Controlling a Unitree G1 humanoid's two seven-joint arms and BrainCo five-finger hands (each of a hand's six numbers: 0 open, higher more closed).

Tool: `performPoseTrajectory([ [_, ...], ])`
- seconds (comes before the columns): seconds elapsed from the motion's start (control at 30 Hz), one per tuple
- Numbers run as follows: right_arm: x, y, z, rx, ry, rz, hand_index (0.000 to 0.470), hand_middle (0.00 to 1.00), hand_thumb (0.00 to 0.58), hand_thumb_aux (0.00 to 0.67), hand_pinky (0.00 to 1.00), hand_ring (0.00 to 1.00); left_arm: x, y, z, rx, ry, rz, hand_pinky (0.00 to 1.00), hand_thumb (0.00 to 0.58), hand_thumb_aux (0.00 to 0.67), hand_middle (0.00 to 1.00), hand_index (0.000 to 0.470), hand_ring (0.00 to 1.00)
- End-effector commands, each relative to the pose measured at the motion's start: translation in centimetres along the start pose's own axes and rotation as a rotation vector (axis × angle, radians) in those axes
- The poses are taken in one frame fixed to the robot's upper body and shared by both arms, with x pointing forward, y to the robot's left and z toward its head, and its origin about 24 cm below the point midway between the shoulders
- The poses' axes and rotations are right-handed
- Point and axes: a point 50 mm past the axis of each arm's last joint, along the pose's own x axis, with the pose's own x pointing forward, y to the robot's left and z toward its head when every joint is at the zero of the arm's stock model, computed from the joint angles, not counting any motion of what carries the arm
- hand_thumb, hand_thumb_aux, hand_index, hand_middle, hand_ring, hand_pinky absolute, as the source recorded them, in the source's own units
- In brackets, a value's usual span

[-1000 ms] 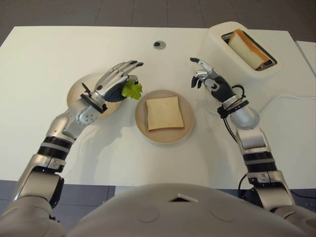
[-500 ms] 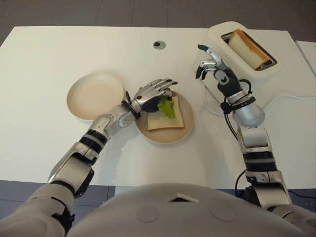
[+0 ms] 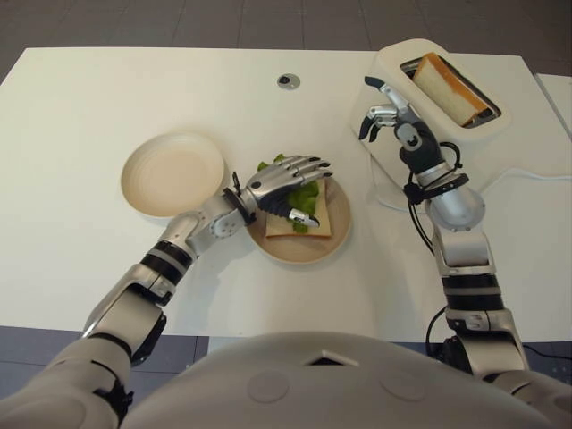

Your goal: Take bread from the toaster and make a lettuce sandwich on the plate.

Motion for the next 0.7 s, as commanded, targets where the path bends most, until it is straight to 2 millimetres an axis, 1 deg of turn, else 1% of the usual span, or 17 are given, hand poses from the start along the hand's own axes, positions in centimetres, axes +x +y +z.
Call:
performPoseTrajectory([
  [0.03,0.1,-0.4,0.2,-0.013,-0.007,-0.009,0.000,0.56,0.000,0.000,0.56,0.56,-0.6,-0.1,0.7,-0.041,-0.041,-0.020,0.00,0.000,0.000,0.00,0.000,0.00],
  [0.13,0.2,-1.4,1.5,-0.095,-0.063,-0.061,0.000,0.56,0.000,0.000,0.56,0.56,-0.8,0.3,2.2,-0.113,-0.130,0.000,0.00,0.000,0.000,0.00,0.000,0.00],
  [0.17,0.2,-1.8,2.1,-0.128,-0.085,-0.090,0.000,0.51,0.000,0.000,0.51,0.51,-0.9,0.7,2.7,-0.140,-0.160,0.026,0.00,0.000,0.000,0.00,0.000,0.00],
  [0.2,0.2,-2.3,2.7,-0.162,-0.105,-0.118,0.000,0.29,0.000,0.000,0.29,0.29,-1.0,1.3,3.1,-0.165,-0.190,0.061,0.00,0.000,0.000,0.00,0.000,0.00],
  [0.23,0.2,-3.0,3.3,-0.207,-0.126,-0.153,0.000,0.00,0.000,0.000,0.00,0.00,-1.1,1.9,3.4,-0.194,-0.216,0.098,0.00,0.000,0.000,0.00,0.000,0.00],
  [0.33,-0.1,-5.3,4.5,-0.379,-0.151,-0.273,0.000,0.00,0.000,0.000,0.00,0.00,-1.3,3.6,4.2,-0.253,-0.277,0.198,0.00,0.000,0.000,0.00,0.000,0.00],
  [0.4,-0.5,-7.2,4.1,-0.550,-0.093,-0.342,0.000,0.00,0.000,0.000,0.00,0.00,-1.3,4.5,4.5,-0.283,-0.302,0.260,0.00,0.000,0.000,0.00,0.000,0.00],
  [0.47,-1.0,-8.6,3.3,-0.710,-0.018,-0.377,0.000,0.00,0.000,0.000,0.00,0.00,-1.3,4.9,4.5,-0.293,-0.305,0.287,0.00,0.000,0.000,0.00,0.000,0.00],
  [0.53,-1.7,-9.9,1.8,-0.825,0.103,-0.380,0.000,0.00,0.000,0.000,0.00,0.00,-1.3,5.0,4.3,-0.293,-0.295,0.290,0.00,0.000,0.000,0.00,0.000,0.00],
  [0.6,-2.5,-10.9,-0.6,-0.882,0.268,-0.321,0.000,0.00,0.000,0.000,0.00,0.00,-1.3,4.9,4.0,-0.289,-0.282,0.289,0.00,0.000,0.000,0.00,0.000,0.00],
  [0.63,-2.9,-11.2,-1.7,-0.890,0.336,-0.290,0.000,0.00,0.000,0.000,0.00,0.00,-1.3,4.9,4.0,-0.288,-0.277,0.286,0.00,0.000,0.000,0.00,0.000,0.00],
  [0.7,-3.5,-11.1,-3.2,-0.861,0.412,-0.237,0.000,0.00,0.000,0.000,0.00,0.00,-1.3,4.7,3.8,-0.295,-0.273,0.269,0.00,0.000,0.000,0.00,0.000,0.00],
])
